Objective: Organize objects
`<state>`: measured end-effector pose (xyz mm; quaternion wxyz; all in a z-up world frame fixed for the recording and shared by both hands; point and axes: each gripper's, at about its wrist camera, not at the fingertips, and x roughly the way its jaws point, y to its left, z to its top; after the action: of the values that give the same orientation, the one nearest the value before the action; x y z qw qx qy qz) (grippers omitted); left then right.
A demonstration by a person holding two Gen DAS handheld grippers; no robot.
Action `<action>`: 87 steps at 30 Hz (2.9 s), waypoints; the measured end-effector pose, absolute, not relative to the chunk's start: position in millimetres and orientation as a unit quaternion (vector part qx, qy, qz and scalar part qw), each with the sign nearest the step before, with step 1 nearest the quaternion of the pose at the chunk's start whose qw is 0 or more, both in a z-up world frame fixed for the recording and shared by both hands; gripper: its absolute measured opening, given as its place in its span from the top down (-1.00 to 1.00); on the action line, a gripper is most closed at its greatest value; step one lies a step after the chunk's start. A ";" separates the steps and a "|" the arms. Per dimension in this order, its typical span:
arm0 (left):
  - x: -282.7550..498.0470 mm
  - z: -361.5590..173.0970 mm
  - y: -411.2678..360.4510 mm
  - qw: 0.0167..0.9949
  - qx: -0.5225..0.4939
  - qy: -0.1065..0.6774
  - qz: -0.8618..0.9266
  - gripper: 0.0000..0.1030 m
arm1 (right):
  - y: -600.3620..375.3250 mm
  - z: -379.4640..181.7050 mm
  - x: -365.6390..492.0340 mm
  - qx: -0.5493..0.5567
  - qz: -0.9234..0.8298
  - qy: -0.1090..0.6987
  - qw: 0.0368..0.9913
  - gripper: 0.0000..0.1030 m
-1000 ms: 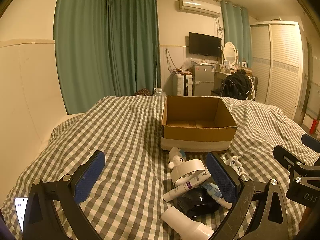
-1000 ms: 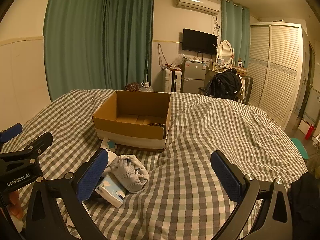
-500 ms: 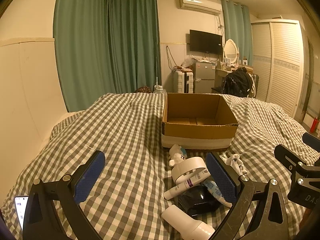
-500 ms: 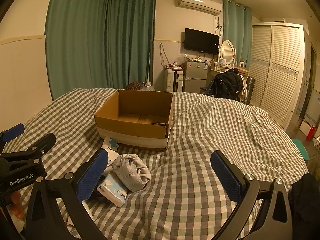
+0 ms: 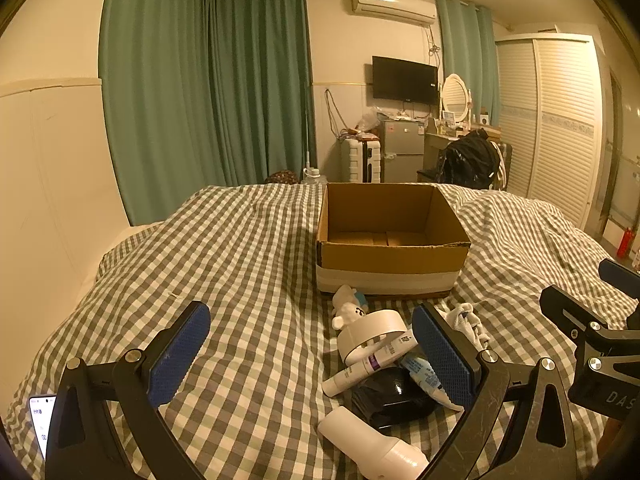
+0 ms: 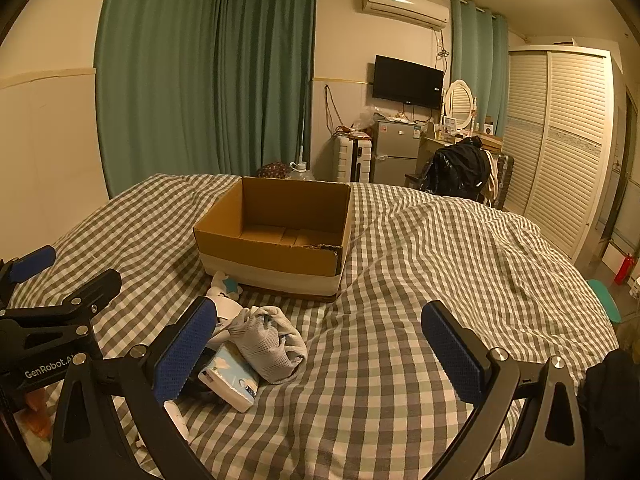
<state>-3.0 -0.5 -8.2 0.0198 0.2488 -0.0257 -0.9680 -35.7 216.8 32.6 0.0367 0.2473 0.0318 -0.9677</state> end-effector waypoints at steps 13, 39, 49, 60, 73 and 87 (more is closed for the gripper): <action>-1.3 -8.5 2.0 0.026 0.252 -0.030 -0.967 -1.00 | 215.5 34.2 -34.8 0.246 -0.968 0.034 0.040 -0.99; 0.9 -37.1 15.1 0.007 0.342 -0.019 -0.939 -1.00 | 234.8 43.1 -12.8 0.250 -0.966 0.031 0.052 -0.99; -11.5 -86.9 26.0 -0.025 0.413 -0.022 -0.910 -0.92 | 236.8 8.0 -29.5 0.296 -0.953 0.036 0.049 -0.99; -12.9 -120.5 31.0 -0.114 0.493 0.002 -0.863 -0.24 | 231.3 -2.8 -35.5 0.312 -0.948 0.045 0.046 -0.99; -3.5 -80.4 -5.1 -0.062 0.427 -0.012 -0.902 -0.02 | 183.9 -19.3 -42.9 0.341 -0.931 0.083 0.095 -0.96; -8.3 -78.8 -22.7 -0.036 0.416 -0.012 -0.909 -0.02 | 136.8 -73.4 -76.6 0.418 -0.888 0.134 0.135 0.40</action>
<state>-8.3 -22.7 -78.8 -0.0359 0.4159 -0.0118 -0.9086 -76.6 136.8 -73.4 0.1345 0.4184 0.1340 -0.8882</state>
